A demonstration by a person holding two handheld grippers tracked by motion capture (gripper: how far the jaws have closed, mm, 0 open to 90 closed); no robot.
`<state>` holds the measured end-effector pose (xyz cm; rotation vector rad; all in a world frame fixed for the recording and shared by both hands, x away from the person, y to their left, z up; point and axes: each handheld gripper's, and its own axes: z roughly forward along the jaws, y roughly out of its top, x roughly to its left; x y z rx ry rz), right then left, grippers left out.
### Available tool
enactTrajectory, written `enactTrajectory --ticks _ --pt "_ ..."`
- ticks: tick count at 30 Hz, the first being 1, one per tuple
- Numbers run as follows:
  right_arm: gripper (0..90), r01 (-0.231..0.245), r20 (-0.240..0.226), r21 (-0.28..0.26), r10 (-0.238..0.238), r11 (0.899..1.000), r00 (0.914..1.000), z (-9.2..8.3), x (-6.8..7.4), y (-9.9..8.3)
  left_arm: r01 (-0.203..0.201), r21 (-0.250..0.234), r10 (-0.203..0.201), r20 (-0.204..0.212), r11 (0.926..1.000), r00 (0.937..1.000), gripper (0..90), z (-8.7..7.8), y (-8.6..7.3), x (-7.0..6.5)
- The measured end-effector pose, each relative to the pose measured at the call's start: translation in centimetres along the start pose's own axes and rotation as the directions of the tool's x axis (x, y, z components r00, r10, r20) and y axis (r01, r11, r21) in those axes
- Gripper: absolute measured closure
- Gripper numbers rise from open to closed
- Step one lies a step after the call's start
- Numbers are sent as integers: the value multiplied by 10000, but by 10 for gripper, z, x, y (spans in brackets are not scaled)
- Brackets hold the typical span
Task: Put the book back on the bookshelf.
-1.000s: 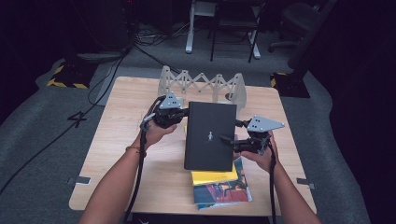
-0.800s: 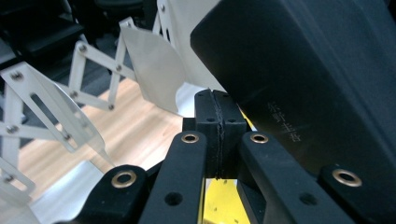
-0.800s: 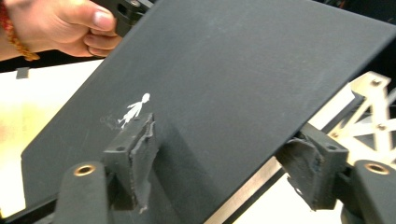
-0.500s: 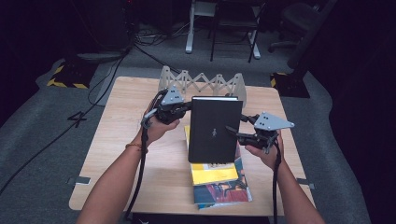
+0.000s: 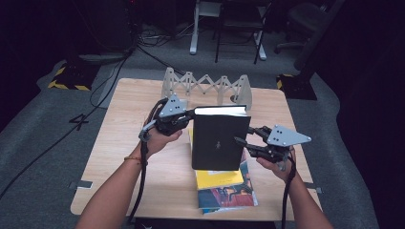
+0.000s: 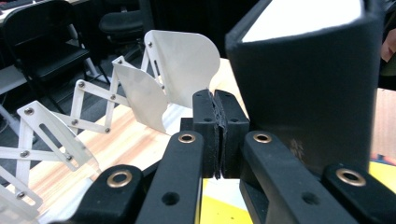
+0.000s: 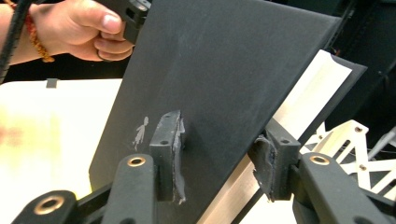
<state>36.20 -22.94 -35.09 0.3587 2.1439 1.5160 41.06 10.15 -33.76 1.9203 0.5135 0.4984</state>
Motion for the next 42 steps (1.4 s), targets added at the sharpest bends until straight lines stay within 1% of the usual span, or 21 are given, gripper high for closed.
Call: enactTrajectory --ticks 3,6,8,9,10,11,12,13,18,20,23,25,27,29,32,33,35,36,38,40,42 --pt "595 -8 -86 37 8 10000 10000 -2 0 0 -47 27 47 -37 10000 10000 845 -2 0 -2" --pt "611 -127 -193 -80 125 9999 9997 -5 1 -4 47 -137 -45 84 9999 10000 835 -5 -2 -3" --pt "616 -92 -208 -121 90 9999 9997 -6 2 -4 25 -179 -24 77 9998 10000 811 -6 -3 -4" --pt "628 -60 -283 -171 56 9998 9996 -8 4 -5 -28 -166 32 194 9999 9998 803 -7 -5 -6" --pt "628 -60 -283 -171 56 9998 9996 -8 4 -5 -28 -166 32 194 9999 9998 785 -7 -5 -6" --pt "635 -41 -414 -228 32 9997 9991 -9 5 -6 -170 30 169 187 9999 9997 766 -7 -7 -8" --pt "635 -41 -414 -228 32 9997 9991 -9 5 -6 -170 30 169 187 9999 9997 748 -7 -7 -8" --pt "639 5 -418 -264 -16 9997 9991 -10 7 -7 -323 299 320 107 9990 9994 733 -7 -11 -12" --pt "646 38 -515 -291 -53 9996 9987 -12 9 -7 -365 478 361 97 9982 9993 685 -11 -22 -16" --pt "647 36 -508 -307 -52 9995 9987 -12 10 -8 -352 600 341 197 9976 9992 661 -12 -28 -17" --pt "650 31 -522 -393 -52 9992 9986 -12 10 -9 -588 1130 568 208 9919 9982 619 -13 -38 -21" --pt "651 15 -529 -412 -36 9991 9986 -13 10 -9 -672 1321 644 250 9890 9976 616 -14 -45 -23" --pt "654 -27 -567 -430 2 9991 9984 -13 11 -10 -743 1622 722 191 9839 9972 593 -15 -54 -26" --pt "654 -36 -561 -437 12 9990 9984 -13 11 -10 -719 1732 694 207 9823 9974 584 -15 -58 -27" --pt "655 -40 -562 -444 15 9990 9984 -13 11 -10 -706 1937 661 297 9785 9974 560 -15 -67 -29" --pt "655 9 -560 -445 -34 9990 9984 -14 12 -10 -713 2013 641 424 9769 9970 544 -16 -72 -30" --pt "656 -5 -555 -449 -19 9990 9985 -14 12 -10 -657 2038 583 421 9768 9974 535 -16 -74 -32" --pt "656 -11 -548 -449 -13 9990 9985 -14 12 -10 -683 2104 594 481 9752 9971 525 -16 -77 -33" --pt "657 -2 -553 -457 -23 9990 9985 -14 13 -11 -753 2088 594 811 9751 9949 493 -18 -81 -35" --pt "657 5 -558 -459 -30 9989 9984 -14 13 -11 -792 2114 590 1001 9742 9932 480 -19 -83 -38" --pt "659 6 -536 -472 -32 9989 9986 -15 13 -11 -771 2063 531 1194 9754 9914 445 -20 -87 -41"
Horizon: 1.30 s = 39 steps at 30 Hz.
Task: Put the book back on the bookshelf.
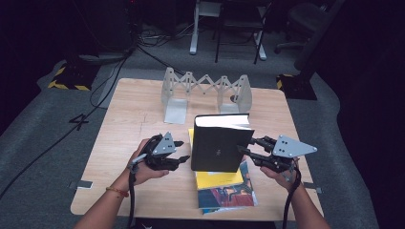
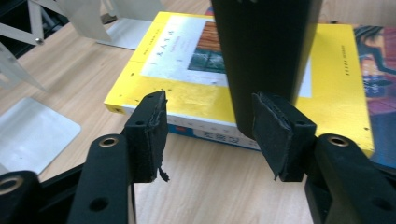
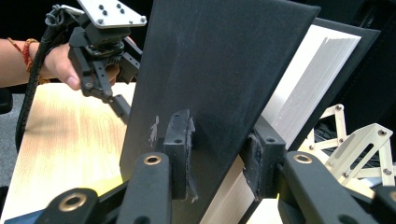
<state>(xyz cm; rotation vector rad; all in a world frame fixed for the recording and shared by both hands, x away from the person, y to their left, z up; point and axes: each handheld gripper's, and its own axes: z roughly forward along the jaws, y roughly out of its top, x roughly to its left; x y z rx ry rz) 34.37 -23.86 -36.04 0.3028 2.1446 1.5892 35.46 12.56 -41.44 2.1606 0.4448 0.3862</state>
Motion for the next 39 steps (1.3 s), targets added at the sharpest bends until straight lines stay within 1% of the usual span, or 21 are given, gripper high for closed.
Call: enactTrajectory --ticks 1,2,4,5,7,9,14,15,16,18,22,25,26,27,30,31,32,34,35,36,39 --pt "659 -6 4 -21 6 10000 10000 0 0 0 0 0 0 0 10000 10000 430 0 0 0" --pt "659 15 10 -25 -15 10000 10000 0 0 0 56 -23 -56 150 10000 9999 419 1 -3 -2" --pt "659 -11 6 -10 11 10000 10000 0 1 0 59 7 -59 214 10000 9998 399 1 -4 -3" --pt "660 7 15 5 -7 10000 10000 -1 1 0 63 95 -66 333 9999 9994 380 3 -6 -6" --pt "661 -1 20 -9 1 10000 10000 -1 1 0 151 83 -154 443 9999 9989 340 5 -7 -9" --pt "662 -2 13 -2 2 10000 10000 -1 2 -1 152 78 -156 514 9999 9986 310 6 -7 -10" --pt "662 -40 29 -35 40 10000 10000 -1 3 -1 240 -109 -232 699 9997 9973 274 11 -2 -13" --pt "662 -20 73 -56 20 10000 10000 -1 3 -1 256 -224 -240 721 9994 9971 272 13 1 -14" --pt "662 -20 73 -56 20 10000 10000 -1 3 -1 256 -224 -240 721 9994 9971 270 13 1 -14" --pt "662 6 81 -56 -6 10000 10000 -2 4 -1 274 -388 -243 769 9989 9967 268 18 6 -16" --pt "662 -19 82 -72 19 10000 10000 -2 4 -1 345 -590 -295 837 9977 9961 269 24 11 -17" --pt "663 -23 97 -49 23 10000 9999 -2 4 -2 251 -665 -188 936 9975 9954 273 30 15 -17" --pt "663 -23 112 -41 24 10000 9999 -2 5 -2 286 -734 -219 908 9969 9956 278 31 17 -18" --pt "663 -1 116 -33 2 10000 9999 -2 5 -2 331 -882 -241 1015 9956 9945 284 35 19 -18" --pt "665 -9 160 3 9 10000 9999 -3 5 -3 326 -986 -235 926 9946 9954 292 37 22 -19" --pt "666 -2 183 32 2 10000 9998 -3 5 -4 399 -1041 -303 920 9938 9953 292 38 24 -19" --pt "670 8 214 64 -9 10000 9998 -3 5 -5 527 -1201 -416 931 9914 9948 302 39 26 -18" --pt "671 15 223 103 -17 9999 9998 -4 6 -5 574 -1305 -454 930 9898 9946 309 39 27 -18" --pt "673 -13 264 124 10 9999 9997 -4 6 -6 707 -1526 -560 987 9858 9935 325 39 29 -17" --pt "673 -13 264 124 10 9999 9997 -4 6 -6 707 -1526 -560 987 9858 9935 325 39 29 -17" --pt "672 119 423 161 -126 9998 9990 -5 8 -7 812 -1759 -630 1067 9811 9923 325 38 30 -16"
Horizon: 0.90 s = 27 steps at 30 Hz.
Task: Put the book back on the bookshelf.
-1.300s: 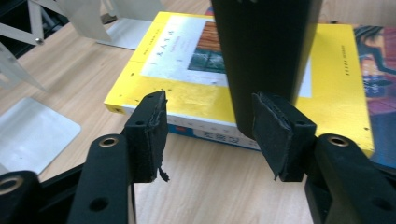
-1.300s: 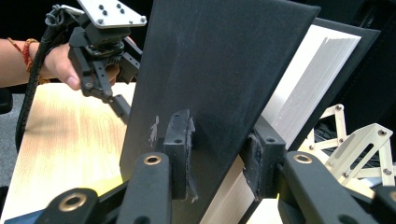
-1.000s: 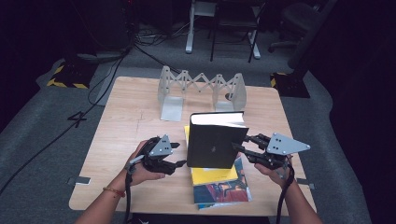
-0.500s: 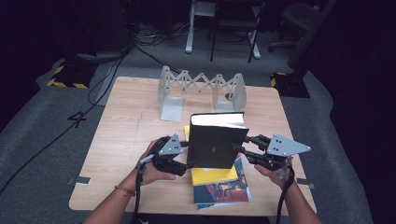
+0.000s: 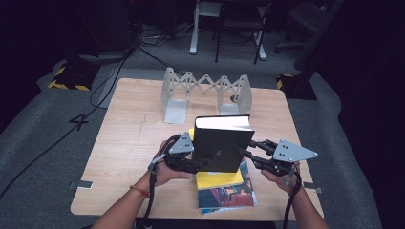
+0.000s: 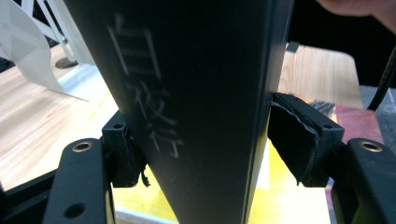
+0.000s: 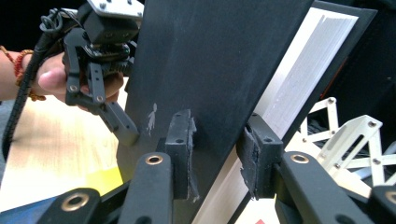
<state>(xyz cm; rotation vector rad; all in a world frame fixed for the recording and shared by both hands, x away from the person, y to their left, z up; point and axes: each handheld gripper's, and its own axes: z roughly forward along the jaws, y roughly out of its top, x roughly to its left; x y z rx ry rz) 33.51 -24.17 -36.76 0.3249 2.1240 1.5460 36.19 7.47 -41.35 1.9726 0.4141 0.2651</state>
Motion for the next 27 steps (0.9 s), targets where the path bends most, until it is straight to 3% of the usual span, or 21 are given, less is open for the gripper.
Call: enactTrajectory --ticks 4,7,8,13,16,18,20,23,27 --pt "645 24 218 176 -28 9998 9998 -1 3 -5 180 -337 -174 158 9993 9997 335 -2 3 1" --pt "606 -76 273 291 68 9995 9996 -2 3 -9 86 -406 -75 275 9991 9996 341 -3 7 2" --pt "550 -242 484 404 222 9989 9986 -4 2 -14 48 -520 -28 369 9986 9993 350 -3 8 3" --pt "460 -585 927 862 505 9946 9944 -5 1 -28 -164 -689 201 536 9975 9984 386 -3 10 3" --pt "416 -718 900 1049 625 9919 9940 -3 0 -35 -233 -831 282 580 9963 9979 395 -4 13 3" --pt "383 -814 890 1147 714 9901 9935 -1 0 -38 -72 -1155 148 657 9933 9977 398 -6 16 2" --pt "377 -873 700 1170 794 9893 9944 2 1 -41 -182 -1394 303 848 9901 9959 406 -10 24 3" --pt "375 -897 547 1259 833 9880 9950 6 3 -42 -462 -1342 579 849 9899 9947 419 -10 33 0" --pt "401 -785 405 1347 737 9878 9965 8 6 -42 -463 -1604 648 1119 9860 9916 446 -11 40 -2"
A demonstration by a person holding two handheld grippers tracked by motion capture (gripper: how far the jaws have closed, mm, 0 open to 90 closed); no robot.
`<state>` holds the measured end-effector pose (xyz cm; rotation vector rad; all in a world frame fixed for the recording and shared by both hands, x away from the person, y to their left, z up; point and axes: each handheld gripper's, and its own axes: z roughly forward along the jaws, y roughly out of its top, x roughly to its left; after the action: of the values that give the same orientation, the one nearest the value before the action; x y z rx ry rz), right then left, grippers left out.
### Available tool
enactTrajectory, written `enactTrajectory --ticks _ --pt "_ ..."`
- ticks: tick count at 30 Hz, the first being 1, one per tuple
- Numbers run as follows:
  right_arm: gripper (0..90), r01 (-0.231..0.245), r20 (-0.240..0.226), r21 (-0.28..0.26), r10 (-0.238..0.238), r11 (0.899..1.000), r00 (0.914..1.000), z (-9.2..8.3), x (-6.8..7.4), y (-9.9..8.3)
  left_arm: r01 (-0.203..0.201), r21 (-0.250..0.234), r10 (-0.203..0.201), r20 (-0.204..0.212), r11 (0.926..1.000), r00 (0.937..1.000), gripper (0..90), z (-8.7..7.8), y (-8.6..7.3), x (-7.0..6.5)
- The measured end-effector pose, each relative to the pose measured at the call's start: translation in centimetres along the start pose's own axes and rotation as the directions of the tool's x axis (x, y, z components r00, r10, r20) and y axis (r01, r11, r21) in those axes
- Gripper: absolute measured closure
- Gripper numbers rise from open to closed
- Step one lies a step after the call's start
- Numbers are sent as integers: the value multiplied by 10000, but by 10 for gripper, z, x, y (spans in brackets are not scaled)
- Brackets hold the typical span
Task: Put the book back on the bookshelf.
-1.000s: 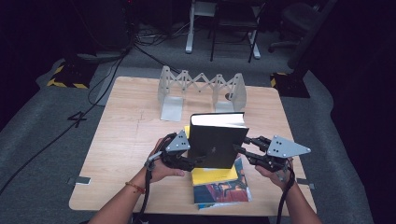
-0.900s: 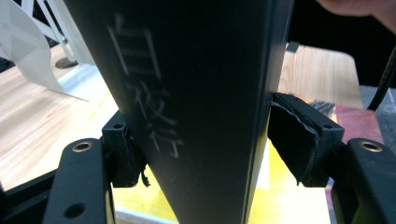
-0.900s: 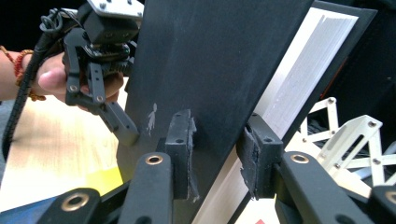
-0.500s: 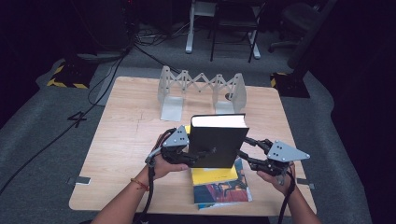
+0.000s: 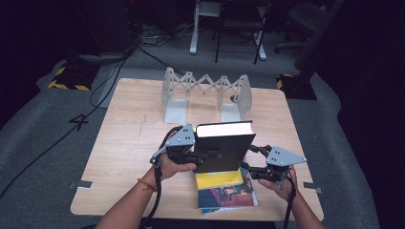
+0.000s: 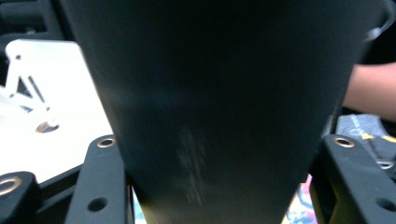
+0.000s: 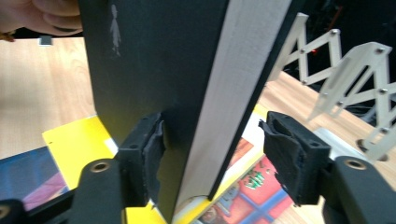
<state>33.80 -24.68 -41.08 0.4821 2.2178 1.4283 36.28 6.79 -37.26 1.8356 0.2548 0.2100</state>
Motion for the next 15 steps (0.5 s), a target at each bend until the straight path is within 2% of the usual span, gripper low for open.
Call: enactTrajectory --ticks 6,9,15 --pt "418 -77 -15 11 77 10000 10000 1 1 0 82 -474 -79 61 9988 9999 453 -1 14 0" --pt "417 -53 -88 91 54 9999 9999 2 2 -1 -28 -528 40 215 9986 9998 453 -2 23 1" --pt "415 -85 -120 154 87 9998 9999 3 2 -1 -31 -372 40 252 9993 9997 452 0 27 0"
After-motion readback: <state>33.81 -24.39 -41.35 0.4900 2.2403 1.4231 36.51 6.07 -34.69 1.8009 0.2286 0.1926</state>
